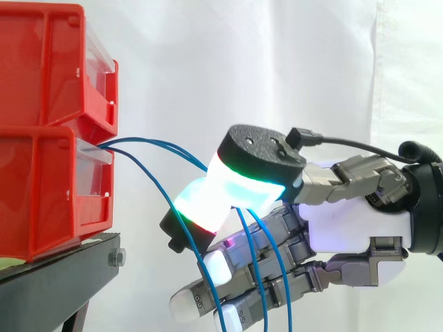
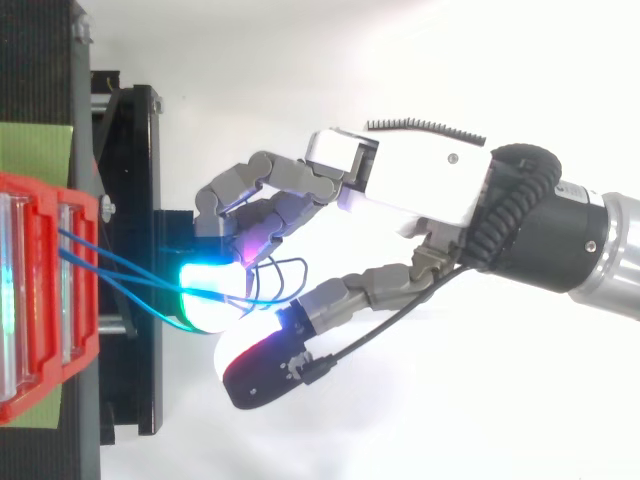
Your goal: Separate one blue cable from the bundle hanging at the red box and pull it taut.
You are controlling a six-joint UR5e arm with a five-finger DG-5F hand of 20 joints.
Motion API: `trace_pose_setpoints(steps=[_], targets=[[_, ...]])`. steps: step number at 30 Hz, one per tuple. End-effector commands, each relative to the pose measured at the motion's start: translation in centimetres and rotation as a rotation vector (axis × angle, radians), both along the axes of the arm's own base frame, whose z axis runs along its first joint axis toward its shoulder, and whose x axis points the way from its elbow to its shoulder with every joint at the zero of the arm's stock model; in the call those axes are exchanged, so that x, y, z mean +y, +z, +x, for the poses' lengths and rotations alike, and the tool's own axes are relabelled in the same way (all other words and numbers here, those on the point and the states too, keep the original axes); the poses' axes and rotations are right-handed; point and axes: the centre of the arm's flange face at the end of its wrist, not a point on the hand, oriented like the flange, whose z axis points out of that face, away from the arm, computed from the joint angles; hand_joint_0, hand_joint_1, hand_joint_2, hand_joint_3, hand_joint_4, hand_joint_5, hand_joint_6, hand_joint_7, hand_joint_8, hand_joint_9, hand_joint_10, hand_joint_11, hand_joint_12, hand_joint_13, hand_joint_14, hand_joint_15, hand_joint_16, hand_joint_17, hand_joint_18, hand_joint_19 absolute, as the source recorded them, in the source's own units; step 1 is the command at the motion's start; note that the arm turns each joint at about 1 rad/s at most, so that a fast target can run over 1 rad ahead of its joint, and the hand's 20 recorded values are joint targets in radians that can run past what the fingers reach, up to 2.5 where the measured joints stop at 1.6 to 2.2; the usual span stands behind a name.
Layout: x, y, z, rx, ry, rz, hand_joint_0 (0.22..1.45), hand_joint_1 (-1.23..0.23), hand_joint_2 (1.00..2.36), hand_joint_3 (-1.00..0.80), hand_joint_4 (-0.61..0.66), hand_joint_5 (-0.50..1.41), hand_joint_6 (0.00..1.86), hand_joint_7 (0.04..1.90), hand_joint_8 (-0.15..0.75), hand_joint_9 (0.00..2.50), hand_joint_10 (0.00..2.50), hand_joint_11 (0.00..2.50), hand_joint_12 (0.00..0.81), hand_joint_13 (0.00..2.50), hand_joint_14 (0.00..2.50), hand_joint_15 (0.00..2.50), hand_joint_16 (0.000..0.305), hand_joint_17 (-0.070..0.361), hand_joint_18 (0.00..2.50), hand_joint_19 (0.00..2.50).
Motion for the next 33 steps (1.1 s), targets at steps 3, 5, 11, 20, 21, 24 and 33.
trace_pose_setpoints(steps=[3, 5, 11, 20, 21, 24, 33], targets=[[-0.12, -0.05, -0.04, 0.004, -0.001, 0.000, 0.49, -0.70, 1.00, -0.50, 0.11, -0.16, 0.90, 0.98, 0.313, 1.02, 0.02, 0.74, 0.371, 0.67, 0.02, 0.37, 0.052, 0.118, 0.64, 0.53], [0.01, -0.07, -0.05, 0.006, 0.002, 0.000, 0.49, -0.62, 1.00, -0.50, 0.11, -0.16, 0.90, 0.96, 0.317, 1.02, 0.02, 0.73, 0.376, 0.68, 0.01, 0.36, 0.053, 0.118, 0.64, 0.53], [0.04, -0.15, -0.14, 0.014, 0.006, 0.000, 0.59, -0.46, 1.00, -0.50, 0.09, -0.17, 0.89, 1.00, 0.299, 1.02, 0.02, 0.74, 0.351, 0.66, 0.02, 0.38, 0.048, 0.107, 0.60, 0.56], [0.04, -0.15, -0.14, 0.014, 0.006, 0.000, 0.62, -0.71, 1.02, -0.24, 0.09, -0.19, 0.92, 1.03, 0.302, 0.94, 0.02, 0.75, 0.357, 0.64, 0.02, 0.39, 0.049, 0.109, 0.59, 0.55], [0.02, -0.15, -0.14, 0.014, 0.005, 0.000, 0.62, -0.73, 1.02, -0.24, 0.07, -0.19, 0.92, 1.03, 0.302, 0.94, 0.02, 0.77, 0.357, 0.64, 0.02, 0.39, 0.049, 0.110, 0.59, 0.55], [0.04, -0.15, -0.14, 0.014, 0.006, 0.000, 0.66, -0.78, 1.02, -0.27, 0.03, -0.20, 0.94, 1.03, 0.285, 0.91, 0.02, 0.78, 0.355, 0.64, 0.02, 0.38, 0.049, 0.109, 0.59, 0.54], [0.02, -0.15, -0.14, 0.014, 0.005, 0.000, 0.76, -0.84, 1.00, -0.46, -0.03, -0.21, 0.95, 0.99, 0.266, 0.92, 0.02, 0.82, 0.340, 0.65, 0.01, 0.36, 0.047, 0.106, 0.61, 0.50]])
